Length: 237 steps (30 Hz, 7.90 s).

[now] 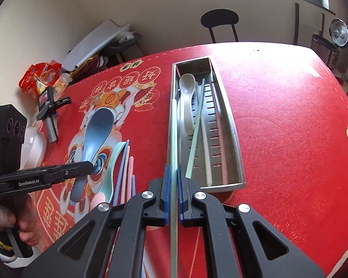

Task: Organize utensils
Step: 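Lift the blue spoon and green chopstick and carry both over the steel tray, then lower the spoon and chopstick into the steel tray and open both tools, then move both open tools back over the remaining utensils, then close the left tool on the pink spoon while the right tool grasps a blue chopstick, then lift the pink spoon and blue chopstick and carry both over the steel tray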

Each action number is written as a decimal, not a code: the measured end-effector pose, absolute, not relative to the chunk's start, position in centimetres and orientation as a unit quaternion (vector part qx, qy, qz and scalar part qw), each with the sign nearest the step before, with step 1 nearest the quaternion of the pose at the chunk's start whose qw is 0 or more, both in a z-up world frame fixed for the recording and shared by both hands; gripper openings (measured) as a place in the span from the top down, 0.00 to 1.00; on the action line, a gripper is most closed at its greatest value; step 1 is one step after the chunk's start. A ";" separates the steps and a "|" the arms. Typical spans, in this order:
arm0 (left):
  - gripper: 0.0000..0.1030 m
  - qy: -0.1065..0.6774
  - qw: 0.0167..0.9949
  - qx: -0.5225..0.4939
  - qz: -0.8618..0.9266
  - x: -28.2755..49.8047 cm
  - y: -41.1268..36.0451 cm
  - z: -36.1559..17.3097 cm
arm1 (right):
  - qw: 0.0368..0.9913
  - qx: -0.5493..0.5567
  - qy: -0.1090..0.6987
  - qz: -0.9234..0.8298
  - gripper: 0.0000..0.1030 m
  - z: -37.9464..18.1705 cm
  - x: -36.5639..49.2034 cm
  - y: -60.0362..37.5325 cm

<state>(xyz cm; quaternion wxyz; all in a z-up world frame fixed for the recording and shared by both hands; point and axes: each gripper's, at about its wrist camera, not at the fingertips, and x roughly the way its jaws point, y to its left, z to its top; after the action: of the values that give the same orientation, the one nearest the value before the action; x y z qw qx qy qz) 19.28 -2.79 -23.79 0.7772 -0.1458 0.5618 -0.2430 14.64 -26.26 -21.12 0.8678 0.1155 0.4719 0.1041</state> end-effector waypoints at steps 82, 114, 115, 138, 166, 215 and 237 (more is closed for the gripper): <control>0.06 0.548 0.828 0.020 -0.120 11.4 1.8 -27.0 | 0.839 -0.074 0.531 0.089 0.06 -27.2 9.7 -19.0; 0.05 0.606 0.784 0.015 -0.133 10.4 1.1 -30.4 | 0.808 -0.066 0.579 0.086 0.06 -29.8 9.2 -19.2; 0.05 0.607 0.784 0.015 -0.133 10.5 1.1 -30.4 | 0.807 -0.066 0.580 0.087 0.05 -29.8 9.2 -19.2; 0.75 0.612 0.752 -0.047 -0.242 11.3 -0.8 -30.4 | 0.799 -0.069 0.591 0.092 0.06 -29.7 8.4 -19.0; 0.88 0.612 0.746 0.025 -0.260 10.0 -2.6 -30.6 | 0.797 -0.072 0.585 0.131 0.94 -28.2 8.2 -18.1; 0.90 0.597 0.755 -0.008 -0.270 9.4 -0.5 -30.2 | 0.785 -0.075 0.596 0.151 0.94 -27.9 6.2 -19.0; 0.89 0.534 0.794 -0.043 -0.285 12.1 0.1 -23.1 | 0.833 0.049 0.536 0.128 0.94 -22.9 9.4 -23.4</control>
<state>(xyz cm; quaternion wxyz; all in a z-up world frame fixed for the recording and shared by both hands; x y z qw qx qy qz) 12.14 0.15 -23.07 0.7944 -0.0427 0.5344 -0.2855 9.42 -23.39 -22.90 0.8332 0.0486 0.5357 0.1281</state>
